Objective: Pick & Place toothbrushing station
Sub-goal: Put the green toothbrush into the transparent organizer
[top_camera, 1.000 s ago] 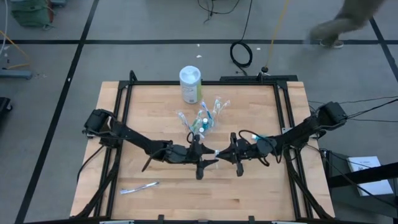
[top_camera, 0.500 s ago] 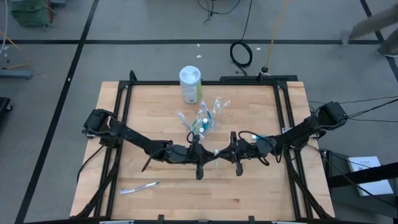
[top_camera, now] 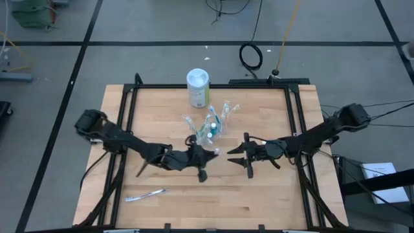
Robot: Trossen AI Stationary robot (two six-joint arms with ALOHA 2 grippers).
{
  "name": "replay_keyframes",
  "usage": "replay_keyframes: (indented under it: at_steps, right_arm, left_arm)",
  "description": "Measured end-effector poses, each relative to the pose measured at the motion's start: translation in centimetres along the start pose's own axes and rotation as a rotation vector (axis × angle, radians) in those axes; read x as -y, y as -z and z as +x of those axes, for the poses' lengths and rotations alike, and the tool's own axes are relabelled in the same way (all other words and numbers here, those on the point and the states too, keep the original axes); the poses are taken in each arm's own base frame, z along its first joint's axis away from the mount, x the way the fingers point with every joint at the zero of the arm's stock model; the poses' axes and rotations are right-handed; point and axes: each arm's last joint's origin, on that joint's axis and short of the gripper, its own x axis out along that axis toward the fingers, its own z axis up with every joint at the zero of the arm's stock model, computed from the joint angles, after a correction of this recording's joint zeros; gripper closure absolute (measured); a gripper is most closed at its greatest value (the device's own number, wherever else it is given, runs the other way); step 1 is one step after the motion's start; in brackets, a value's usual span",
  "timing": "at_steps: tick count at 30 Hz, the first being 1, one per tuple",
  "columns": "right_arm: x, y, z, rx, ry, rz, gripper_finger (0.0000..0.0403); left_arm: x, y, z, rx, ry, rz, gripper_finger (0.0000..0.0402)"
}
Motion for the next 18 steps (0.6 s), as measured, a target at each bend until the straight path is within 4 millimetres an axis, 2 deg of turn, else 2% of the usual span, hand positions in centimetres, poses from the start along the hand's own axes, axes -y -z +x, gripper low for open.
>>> replay_keyframes:
  at_steps: [6, 8, 13, 18]
  right_arm:
    - [0.8, -0.7, -2.0, -0.107, 0.111, -0.094, 0.0258]
    - [1.1, -0.7, -2.7, -0.144, 0.145, -0.100, 0.0258]
    - [1.4, -0.6, -3.8, -0.214, 0.170, -0.025, 0.0264]
    - [1.6, -0.2, -4.3, -0.269, 0.194, 0.015, 0.0268]
  left_arm:
    - [-0.6, -2.8, -4.0, 0.028, -0.186, 0.027, 0.0388]
    - [-0.9, -3.5, -4.7, 0.052, -0.255, 0.046, 0.0394]
    - [-2.4, -3.9, -4.8, 0.080, -0.384, 0.048, 0.0389]
    - [-4.8, -1.8, -3.7, 0.056, -0.487, -0.024, 0.0396]
